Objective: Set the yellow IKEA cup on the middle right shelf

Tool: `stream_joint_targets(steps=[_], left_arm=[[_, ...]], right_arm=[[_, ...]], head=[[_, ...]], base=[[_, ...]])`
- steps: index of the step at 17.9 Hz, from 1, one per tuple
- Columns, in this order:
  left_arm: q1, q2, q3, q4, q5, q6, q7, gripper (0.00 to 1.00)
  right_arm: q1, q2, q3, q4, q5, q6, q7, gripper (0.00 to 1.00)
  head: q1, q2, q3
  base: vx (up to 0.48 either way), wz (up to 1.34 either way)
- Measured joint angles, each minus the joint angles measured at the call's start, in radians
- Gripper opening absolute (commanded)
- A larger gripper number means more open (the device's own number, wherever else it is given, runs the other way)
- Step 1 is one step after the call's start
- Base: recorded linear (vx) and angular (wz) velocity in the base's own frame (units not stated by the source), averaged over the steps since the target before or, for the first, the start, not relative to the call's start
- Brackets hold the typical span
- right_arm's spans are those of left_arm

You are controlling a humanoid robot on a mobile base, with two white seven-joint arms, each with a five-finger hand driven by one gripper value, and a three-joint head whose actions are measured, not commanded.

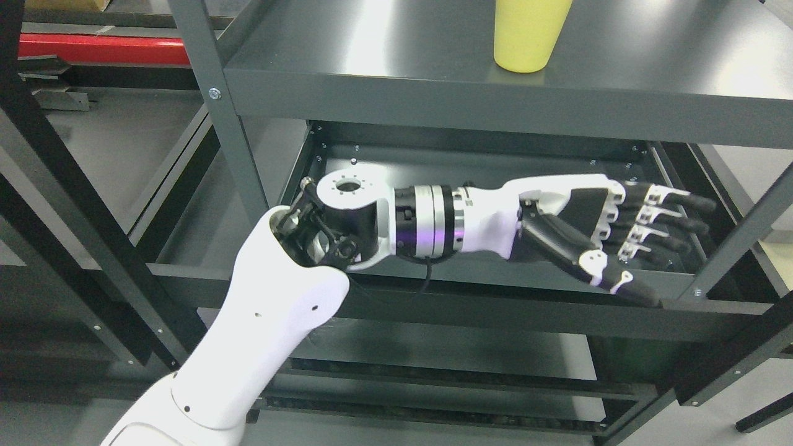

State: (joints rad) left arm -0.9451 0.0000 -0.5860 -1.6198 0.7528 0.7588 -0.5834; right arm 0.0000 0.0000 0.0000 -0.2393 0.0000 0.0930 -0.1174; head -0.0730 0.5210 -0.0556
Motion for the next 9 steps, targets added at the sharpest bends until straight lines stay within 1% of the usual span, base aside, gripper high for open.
stream_joint_targets(steps=[2, 4, 5, 6, 7, 9], left_arm=[[0.034, 0.000, -0.025, 0.021, -0.056, -0.070, 0.001, 0.98], [0.064, 0.000, -0.043, 0.051, -0.144, -0.206, 0.016, 0.98], [0.090, 0.000, -0.052, 0.082, -0.220, -0.321, 0.043, 0.98], [0.108, 0.000, -0.050, 0.101, -0.277, -0.401, 0.089, 0.98], [0.127, 0.000, -0.043, 0.119, -0.323, -0.451, 0.134, 0.98], [0.166, 0.000, -0.014, 0.153, -0.408, -0.512, 0.242, 0.98]], right_arm=[[0.000, 0.000, 0.000, 0.000, 0.000, 0.000, 0.000, 0.99], [0.000, 0.000, 0.000, 0.000, 0.000, 0.000, 0.000, 0.99], [0.000, 0.000, 0.000, 0.000, 0.000, 0.000, 0.000, 0.99], [0.000, 0.000, 0.000, 0.000, 0.000, 0.000, 0.000, 0.99], [0.000, 0.000, 0.000, 0.000, 0.000, 0.000, 0.000, 0.99], [0.000, 0.000, 0.000, 0.000, 0.000, 0.000, 0.000, 0.99]], head=[[0.0000, 0.000, 0.000], [0.0000, 0.000, 0.000], [0.0000, 0.000, 0.000], [0.0000, 0.000, 0.000], [0.0000, 0.000, 0.000], [0.0000, 0.000, 0.000]], base=[[0.000, 0.00], [0.000, 0.00], [0.000, 0.00], [0.000, 0.00], [0.000, 0.00], [0.000, 0.00]])
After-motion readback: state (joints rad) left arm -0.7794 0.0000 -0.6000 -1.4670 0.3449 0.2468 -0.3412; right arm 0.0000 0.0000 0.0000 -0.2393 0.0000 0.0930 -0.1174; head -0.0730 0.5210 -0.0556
